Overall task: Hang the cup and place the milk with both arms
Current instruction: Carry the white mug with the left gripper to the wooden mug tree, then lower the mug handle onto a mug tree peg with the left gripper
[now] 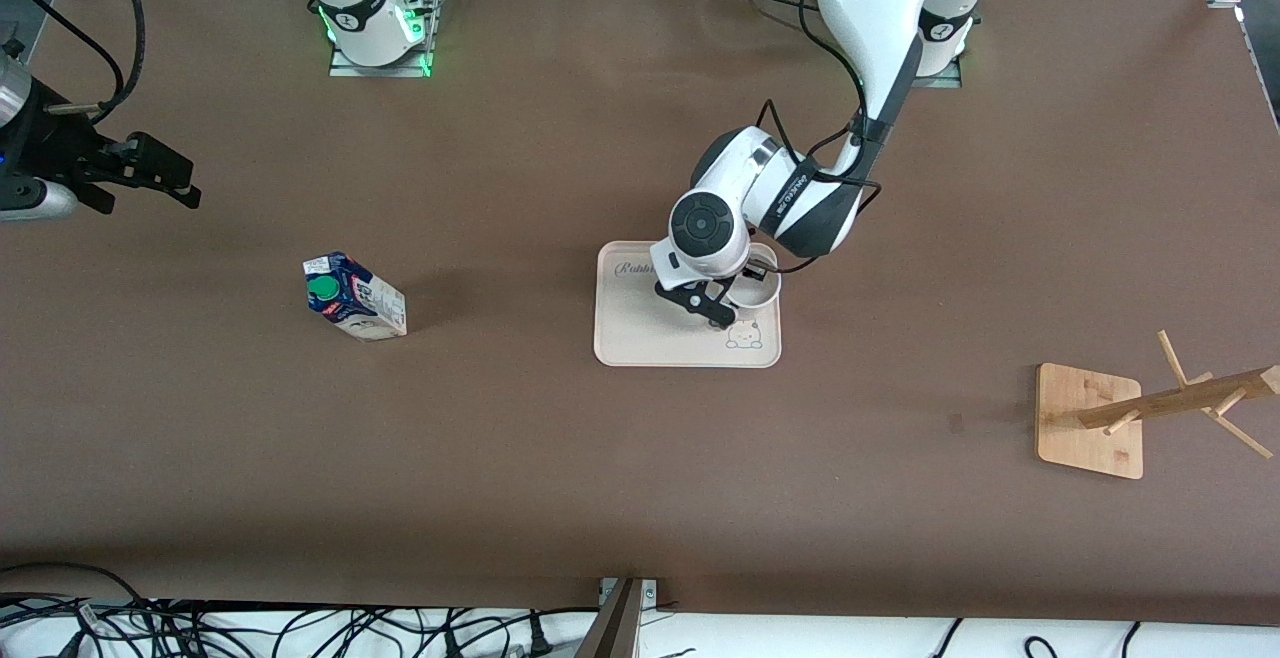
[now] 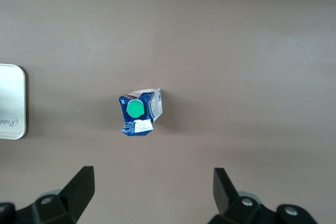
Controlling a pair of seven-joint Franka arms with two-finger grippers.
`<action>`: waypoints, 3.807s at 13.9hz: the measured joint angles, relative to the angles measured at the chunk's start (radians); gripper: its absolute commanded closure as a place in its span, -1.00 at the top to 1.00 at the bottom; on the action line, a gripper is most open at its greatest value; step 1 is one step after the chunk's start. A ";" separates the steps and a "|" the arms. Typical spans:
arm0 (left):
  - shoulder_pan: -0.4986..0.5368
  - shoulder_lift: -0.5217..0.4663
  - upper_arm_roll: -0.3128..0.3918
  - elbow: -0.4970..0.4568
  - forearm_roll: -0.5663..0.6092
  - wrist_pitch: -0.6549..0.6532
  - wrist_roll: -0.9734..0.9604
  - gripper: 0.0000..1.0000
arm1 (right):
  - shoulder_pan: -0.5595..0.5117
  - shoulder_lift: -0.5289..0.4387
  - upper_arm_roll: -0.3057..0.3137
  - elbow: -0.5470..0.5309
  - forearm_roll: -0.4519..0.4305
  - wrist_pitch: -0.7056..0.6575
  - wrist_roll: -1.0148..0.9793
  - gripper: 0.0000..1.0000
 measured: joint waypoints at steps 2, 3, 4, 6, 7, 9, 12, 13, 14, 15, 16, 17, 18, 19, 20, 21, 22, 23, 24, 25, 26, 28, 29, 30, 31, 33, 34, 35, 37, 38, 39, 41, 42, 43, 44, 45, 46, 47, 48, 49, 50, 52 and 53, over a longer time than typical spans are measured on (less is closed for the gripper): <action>0.000 -0.002 0.006 0.025 0.000 -0.005 -0.001 -1.00 | 0.002 0.001 0.000 0.003 0.000 0.001 0.000 1.00; 0.000 -0.003 0.008 0.040 0.000 -0.007 -0.001 -1.00 | 0.003 0.001 0.000 0.003 0.000 0.004 0.000 1.00; 0.000 -0.004 0.009 0.056 0.000 -0.008 -0.002 -1.00 | 0.003 0.001 0.000 0.004 0.000 0.008 0.000 1.00; -0.001 -0.012 0.023 0.096 0.000 -0.010 -0.005 -1.00 | 0.004 0.003 0.000 0.006 0.000 0.011 0.000 1.00; -0.001 -0.027 0.042 0.124 0.000 -0.016 -0.006 -1.00 | 0.004 0.003 0.000 0.008 0.000 0.011 0.000 1.00; -0.001 -0.084 0.121 0.188 0.001 -0.034 -0.007 -1.00 | 0.004 0.004 0.000 0.010 0.000 0.011 0.000 1.00; 0.048 -0.191 0.256 0.247 0.001 -0.129 0.001 -1.00 | 0.005 0.005 0.000 0.012 0.000 0.011 0.000 1.00; 0.095 -0.214 0.264 0.248 -0.009 -0.142 0.013 -1.00 | 0.005 0.005 0.000 0.013 0.000 0.011 0.000 1.00; 0.141 -0.226 0.269 0.248 -0.031 -0.144 0.018 -1.00 | 0.006 0.005 0.001 0.013 0.000 0.011 0.000 1.00; 0.178 -0.234 0.275 0.248 -0.048 -0.144 0.018 -1.00 | 0.006 0.005 0.001 0.013 0.000 0.011 0.000 1.00; 0.210 -0.238 0.281 0.248 -0.055 -0.145 0.019 -1.00 | 0.007 0.005 0.002 0.013 0.000 0.011 0.000 1.00; 0.242 -0.239 0.284 0.248 -0.061 -0.147 0.019 -1.00 | 0.008 0.005 0.003 0.013 0.000 0.012 0.000 1.00; 0.277 -0.239 0.284 0.248 -0.071 -0.153 0.019 -1.00 | 0.008 0.005 0.003 0.014 0.000 0.012 0.000 1.00; 0.313 -0.239 0.285 0.248 -0.097 -0.156 0.019 -1.00 | 0.009 0.005 0.003 0.014 0.000 0.012 0.000 1.00; 0.348 -0.240 0.286 0.249 -0.137 -0.156 0.020 -1.00 | 0.009 0.005 0.004 0.014 0.000 0.012 0.000 1.00; 0.380 -0.243 0.286 0.250 -0.167 -0.156 0.020 -1.00 | 0.009 0.005 0.004 0.014 0.000 0.012 0.000 1.00; 0.409 -0.247 0.286 0.251 -0.185 -0.156 0.023 -1.00 | 0.009 0.005 0.004 0.014 0.000 0.012 0.000 1.00; 0.431 -0.253 0.285 0.259 -0.194 -0.156 0.027 -1.00 | 0.010 0.005 0.004 0.015 0.000 0.013 0.000 1.00; 0.448 -0.258 0.285 0.277 -0.202 -0.159 0.028 -1.00 | 0.011 0.005 0.004 0.016 0.000 0.013 0.000 1.00; 0.463 -0.264 0.285 0.294 -0.214 -0.166 0.028 -1.00 | 0.012 0.005 0.004 0.016 0.000 0.014 0.000 1.00; 0.478 -0.268 0.285 0.306 -0.228 -0.173 0.028 -1.00 | 0.013 0.005 0.004 0.016 0.000 0.014 0.000 1.00; 0.513 -0.268 0.286 0.316 -0.264 -0.174 0.033 -1.00 | 0.016 0.005 0.004 0.016 0.000 0.014 0.000 1.00; 0.537 -0.267 0.286 0.318 -0.298 -0.174 0.047 -1.00 | 0.016 0.005 0.004 0.016 0.000 0.014 0.000 1.00; 0.562 -0.263 0.286 0.318 -0.331 -0.174 0.067 -1.00 | 0.016 0.005 0.004 0.016 0.000 0.014 0.000 1.00; 0.585 -0.257 0.286 0.318 -0.357 -0.174 0.083 -1.00 | 0.016 0.005 0.004 0.016 0.000 0.014 0.000 1.00; 0.612 -0.244 0.286 0.318 -0.392 -0.174 0.101 -1.00 | 0.016 0.005 0.004 0.016 0.000 0.014 0.000 1.00; 0.615 -0.237 0.285 0.318 -0.404 -0.174 0.103 -1.00 | 0.016 0.005 0.004 0.016 0.000 0.014 0.000 1.00; 0.616 -0.230 0.285 0.318 -0.415 -0.174 0.104 -1.00 | 0.016 0.005 0.004 0.016 0.000 0.014 0.000 1.00; 0.617 -0.217 0.285 0.319 -0.432 -0.174 0.114 -1.00 | 0.017 0.005 0.004 0.016 0.000 0.014 0.000 1.00; 0.618 -0.211 0.285 0.319 -0.434 -0.174 0.120 -1.00 | 0.017 0.005 0.004 0.016 0.000 0.014 0.000 1.00; 0.621 -0.207 0.285 0.319 -0.435 -0.174 0.126 -1.00 | 0.017 0.005 0.004 0.016 0.000 0.014 0.000 1.00; 0.636 -0.203 0.285 0.319 -0.435 -0.174 0.147 -1.00 | 0.017 0.005 0.004 0.016 0.000 0.014 0.000 1.00; 0.645 -0.202 0.285 0.319 -0.435 -0.174 0.161 -1.00 | 0.017 0.005 0.004 0.016 0.000 0.014 0.000 1.00; 0.656 -0.202 0.285 0.319 -0.436 -0.174 0.180 -1.00 | 0.017 0.005 0.004 0.016 0.000 0.014 0.000 1.00; 0.668 -0.201 0.285 0.319 -0.439 -0.175 0.201 -1.00 | 0.017 0.005 0.004 0.016 0.000 0.014 0.000 1.00; 0.679 -0.199 0.285 0.318 -0.446 -0.180 0.226 -1.00 | 0.017 0.005 0.004 0.016 0.000 0.014 0.000 1.00; 0.688 -0.195 0.285 0.318 -0.455 -0.186 0.245 -1.00 | 0.017 0.005 0.004 0.016 0.000 0.014 0.000 1.00; 0.696 -0.190 0.285 0.318 -0.468 -0.189 0.261 -1.00 | 0.017 0.005 0.004 0.016 0.000 0.014 0.000 1.00; 0.702 -0.185 0.285 0.318 -0.484 -0.190 0.274 -1.00 | 0.017 0.005 0.004 0.016 0.000 0.014 0.000 1.00; 0.707 -0.180 0.285 0.318 -0.495 -0.191 0.282 -1.00 | 0.017 0.005 0.004 0.016 0.000 0.014 0.000 1.00; 0.709 -0.176 0.285 0.318 -0.500 -0.191 0.288 -0.92 | 0.017 0.005 0.004 0.016 0.000 0.014 0.000 1.00; 0.712 -0.172 0.284 0.314 -0.501 -0.194 0.298 0.68 | 0.017 0.005 0.004 0.016 0.000 0.014 0.000 1.00; 0.717 -0.169 0.284 0.307 -0.502 -0.194 0.322 1.00 | 0.017 0.005 0.004 0.016 0.000 0.014 0.000 1.00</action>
